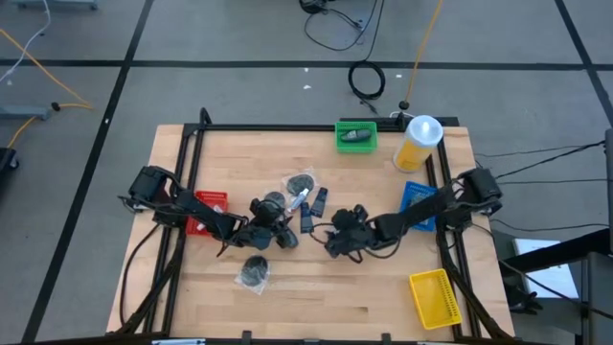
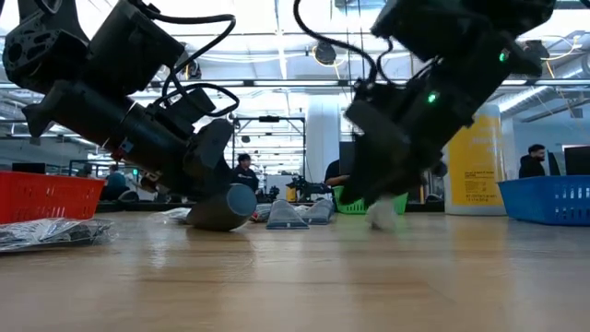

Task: Pick & Place Travel size toiletries
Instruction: Put the white toothpaste into the red bin

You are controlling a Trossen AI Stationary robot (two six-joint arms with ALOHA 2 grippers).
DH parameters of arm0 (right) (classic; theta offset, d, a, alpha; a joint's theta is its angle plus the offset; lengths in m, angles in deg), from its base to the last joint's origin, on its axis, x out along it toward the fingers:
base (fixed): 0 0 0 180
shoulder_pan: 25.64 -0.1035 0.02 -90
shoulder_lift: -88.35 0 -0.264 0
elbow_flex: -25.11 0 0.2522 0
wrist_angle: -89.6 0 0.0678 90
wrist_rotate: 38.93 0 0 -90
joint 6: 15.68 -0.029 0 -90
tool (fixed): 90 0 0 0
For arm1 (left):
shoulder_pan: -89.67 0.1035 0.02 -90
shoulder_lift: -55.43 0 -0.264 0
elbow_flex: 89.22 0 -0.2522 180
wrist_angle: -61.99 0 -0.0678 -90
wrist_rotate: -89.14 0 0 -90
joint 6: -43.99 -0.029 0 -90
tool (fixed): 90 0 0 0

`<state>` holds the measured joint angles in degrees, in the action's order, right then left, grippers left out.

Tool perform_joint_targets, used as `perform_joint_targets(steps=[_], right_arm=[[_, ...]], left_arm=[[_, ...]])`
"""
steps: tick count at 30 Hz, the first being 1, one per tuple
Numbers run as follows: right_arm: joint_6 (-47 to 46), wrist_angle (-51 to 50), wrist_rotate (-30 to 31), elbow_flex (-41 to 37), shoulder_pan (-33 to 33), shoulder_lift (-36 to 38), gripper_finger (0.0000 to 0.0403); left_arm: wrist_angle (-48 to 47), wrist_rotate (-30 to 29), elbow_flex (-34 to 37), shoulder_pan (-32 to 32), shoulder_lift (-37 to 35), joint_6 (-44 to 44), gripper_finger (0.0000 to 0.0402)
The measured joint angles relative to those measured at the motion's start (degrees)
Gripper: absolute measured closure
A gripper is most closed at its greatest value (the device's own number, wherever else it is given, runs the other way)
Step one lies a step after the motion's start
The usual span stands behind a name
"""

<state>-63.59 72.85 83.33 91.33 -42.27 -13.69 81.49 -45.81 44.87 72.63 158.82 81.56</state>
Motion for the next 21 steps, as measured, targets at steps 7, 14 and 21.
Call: perform_joint_targets(steps=[7, 14, 21], right_arm=[[-0.83, 0.08, 1.60, 0.04, -0.33, -2.95, 0.0152], [2.02, -1.34, 0.67, 0.04, -0.33, -3.00, 0.0169], [4.65, -4.14, -0.26, -0.04, -0.33, -2.22, 0.0232]], left_arm=[[-0.37, 0.35, -0.01, -0.04, 0.00, 0.09, 0.0229], [-0.10, 0.44, -0.02, -0.15, 0.00, 0.08, 0.0229], [-0.09, 0.50, -0.02, -0.26, 0.00, 0.10, 0.0229]])
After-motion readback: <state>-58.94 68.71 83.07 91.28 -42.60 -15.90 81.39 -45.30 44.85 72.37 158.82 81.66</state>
